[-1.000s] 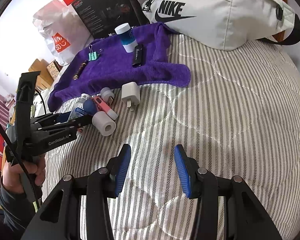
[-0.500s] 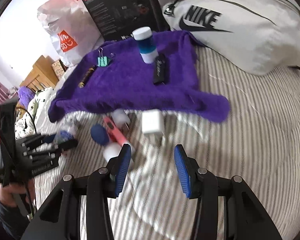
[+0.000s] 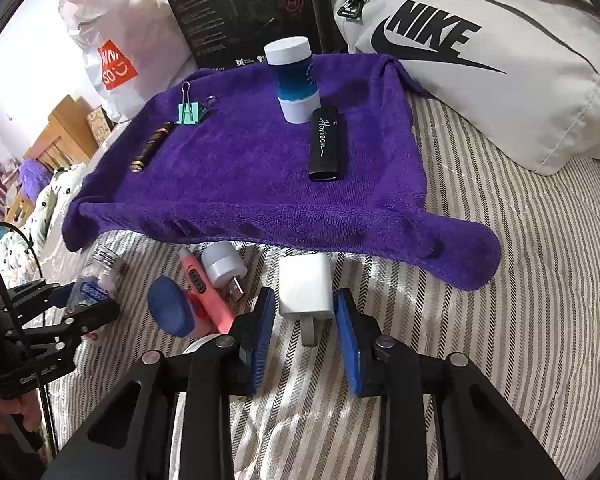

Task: Organize rigid objects
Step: 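Grasp the clear mint bottle with the left gripper while the right grasps the white charger, then carry the mint bottle with the left gripper while the right carries the charger over the towel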

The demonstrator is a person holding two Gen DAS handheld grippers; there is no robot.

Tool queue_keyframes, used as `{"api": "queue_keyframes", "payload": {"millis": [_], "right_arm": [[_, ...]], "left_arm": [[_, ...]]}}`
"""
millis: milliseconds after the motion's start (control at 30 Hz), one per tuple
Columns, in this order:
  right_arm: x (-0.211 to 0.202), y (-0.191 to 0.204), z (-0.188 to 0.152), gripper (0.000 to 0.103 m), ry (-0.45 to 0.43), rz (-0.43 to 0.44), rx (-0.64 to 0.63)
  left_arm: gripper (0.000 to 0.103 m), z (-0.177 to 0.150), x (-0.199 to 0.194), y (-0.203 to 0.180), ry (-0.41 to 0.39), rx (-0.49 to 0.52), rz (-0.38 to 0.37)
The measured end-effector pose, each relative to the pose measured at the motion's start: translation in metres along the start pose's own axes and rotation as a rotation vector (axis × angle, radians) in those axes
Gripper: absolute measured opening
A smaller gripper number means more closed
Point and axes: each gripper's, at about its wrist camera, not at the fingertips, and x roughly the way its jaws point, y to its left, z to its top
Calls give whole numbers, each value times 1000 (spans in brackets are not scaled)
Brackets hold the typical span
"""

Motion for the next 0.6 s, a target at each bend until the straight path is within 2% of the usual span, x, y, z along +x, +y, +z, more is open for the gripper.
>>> {"api": "queue_keyframes", "payload": {"millis": [167,333,467,600], "right_arm": [[5,9,2,27,-15,-42,-58],[-2,8,-2,27,-4,-45,-60],[2,7,-5,27,10,-58,-66],[5,8,-3,27,-3,-64,-57]], "left_arm": [[41,-2,-4,2,-5,0,4],[40,-3,-2,4,-2,2,12],[40,-3,0,-2,-3,36,49],[40,-3,0,0,-1,27,34]]}}
